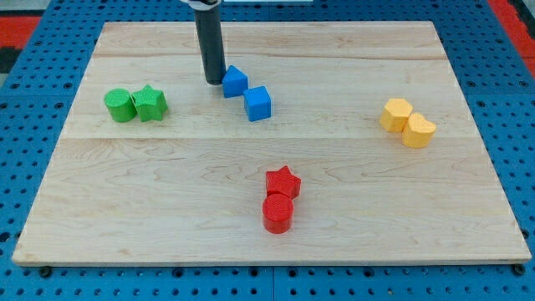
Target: Separate yellow hexagon from yellow heart
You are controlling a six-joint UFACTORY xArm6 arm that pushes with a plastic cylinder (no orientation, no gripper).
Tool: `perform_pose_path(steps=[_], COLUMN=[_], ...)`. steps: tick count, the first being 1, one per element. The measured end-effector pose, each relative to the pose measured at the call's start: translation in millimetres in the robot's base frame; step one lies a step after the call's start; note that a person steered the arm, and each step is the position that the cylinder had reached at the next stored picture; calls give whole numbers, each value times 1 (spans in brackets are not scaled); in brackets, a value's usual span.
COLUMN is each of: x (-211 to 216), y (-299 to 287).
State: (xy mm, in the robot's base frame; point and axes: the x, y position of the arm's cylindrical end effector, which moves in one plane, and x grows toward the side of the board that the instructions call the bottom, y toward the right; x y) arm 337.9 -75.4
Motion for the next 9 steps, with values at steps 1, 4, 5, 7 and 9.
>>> perform_pose_path(steps=[1,4,5,7,9], x=[-32,-4,-16,17,73], y=[-16,60,105,299,304])
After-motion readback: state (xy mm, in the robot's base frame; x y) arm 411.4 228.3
